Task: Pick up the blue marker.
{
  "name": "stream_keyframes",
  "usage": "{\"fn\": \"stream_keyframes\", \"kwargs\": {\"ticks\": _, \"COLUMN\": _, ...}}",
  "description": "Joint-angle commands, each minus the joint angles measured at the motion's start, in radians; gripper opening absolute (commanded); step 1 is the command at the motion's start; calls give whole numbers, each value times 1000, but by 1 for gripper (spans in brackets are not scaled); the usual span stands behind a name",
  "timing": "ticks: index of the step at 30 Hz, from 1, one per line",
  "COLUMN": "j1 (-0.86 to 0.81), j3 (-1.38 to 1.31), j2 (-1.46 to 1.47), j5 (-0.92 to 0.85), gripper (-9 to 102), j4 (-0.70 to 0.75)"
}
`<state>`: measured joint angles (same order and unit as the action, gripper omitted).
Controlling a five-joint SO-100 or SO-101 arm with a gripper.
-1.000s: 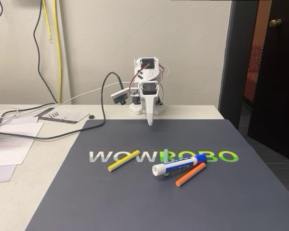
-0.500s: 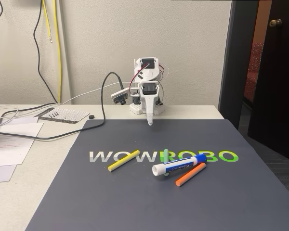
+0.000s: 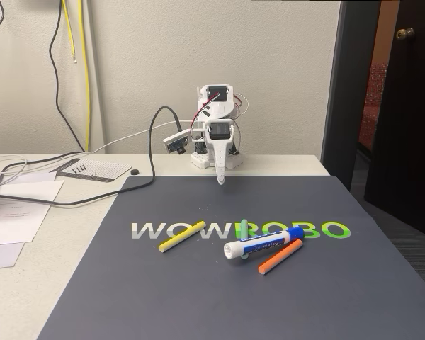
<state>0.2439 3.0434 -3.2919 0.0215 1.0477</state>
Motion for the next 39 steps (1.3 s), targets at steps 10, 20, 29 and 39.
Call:
{"fn": "stream_keyframes", "kwargs": {"ticks": 10, "j1": 3, "j3": -2, "j2": -57, "j5": -9, "gripper": 0, "j4": 3}}
{"fn": "stream_keyframes", "kwargs": {"ticks": 20, "j1": 3, "j3": -2, "j2": -57, "j5": -8, "gripper": 0, "j4": 2}}
{"fn": "stream_keyframes", "kwargs": {"ticks": 29, "j1": 2, "j3": -2, "j2": -57, "j5": -34, "gripper": 0, "j4": -26}}
{"fn": "stream_keyframes", "kwargs": {"ticks": 39, "j1": 63, "j3": -686, "j2": 1008, "j5": -371, "gripper": 3, "j4": -479}}
